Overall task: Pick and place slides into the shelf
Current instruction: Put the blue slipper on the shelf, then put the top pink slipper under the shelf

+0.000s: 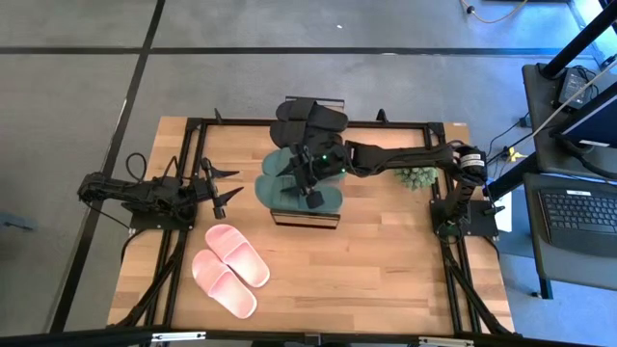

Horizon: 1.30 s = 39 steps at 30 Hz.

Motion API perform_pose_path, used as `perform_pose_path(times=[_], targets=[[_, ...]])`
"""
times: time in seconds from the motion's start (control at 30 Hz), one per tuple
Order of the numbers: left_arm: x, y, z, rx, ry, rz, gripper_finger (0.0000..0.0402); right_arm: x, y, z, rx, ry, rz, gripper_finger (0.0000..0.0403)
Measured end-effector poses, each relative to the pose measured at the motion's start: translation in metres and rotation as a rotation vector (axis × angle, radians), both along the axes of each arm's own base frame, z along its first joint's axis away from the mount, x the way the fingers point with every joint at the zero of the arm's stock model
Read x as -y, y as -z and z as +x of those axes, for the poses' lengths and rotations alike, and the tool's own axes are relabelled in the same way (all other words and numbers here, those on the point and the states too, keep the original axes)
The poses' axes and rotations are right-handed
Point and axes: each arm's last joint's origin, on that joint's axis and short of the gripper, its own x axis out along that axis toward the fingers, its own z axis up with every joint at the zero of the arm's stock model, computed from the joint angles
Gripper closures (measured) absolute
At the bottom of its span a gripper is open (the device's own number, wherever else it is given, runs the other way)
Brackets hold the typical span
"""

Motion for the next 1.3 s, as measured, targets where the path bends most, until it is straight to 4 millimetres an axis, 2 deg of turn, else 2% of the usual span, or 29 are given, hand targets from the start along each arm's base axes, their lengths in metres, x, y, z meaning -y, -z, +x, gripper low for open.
perform_pose_path(times=[0.33, 0.5, 0.6, 0.8, 1.0, 1.17, 1.3], targets=[[0.0, 0.0, 0.0, 0.0, 0.0, 0.0, 0.0185, 0.001, 0.021, 0.008, -0.053, -0.003, 0.007, 0.0202], [0.0, 0.0, 0.0, 0.0, 0.0, 0.0, 0.0185, 0.001, 0.022, 0.009, -0.047, -0.008, -0.005, 0.0202], [0.0, 0.0, 0.0, 0.0, 0.0, 0.0, 0.0185, 0.001, 0.015, 0.007, -0.017, -0.007, -0.013, 0.0202], [0.0, 0.0, 0.0, 0.0, 0.0, 0.0, 0.0185, -0.001, -0.013, -0.006, 0.042, 0.002, -0.034, 0.0202], [0.0, 0.0, 0.0, 0.005, 0.002, -0.015, 0.0185, -0.001, -0.041, -0.031, -0.001, 0.086, -0.07, 0.0202], [0.0, 0.0, 0.0, 0.007, 0.001, -0.019, 0.0185, -0.005, -0.047, -0.054, -0.15, 0.093, -0.032, 0.0202], [0.0, 0.0, 0.0, 0.007, 0.002, -0.02, 0.0185, -0.009, -0.038, -0.06, -0.228, 0.1, 0.001, 0.0202]])
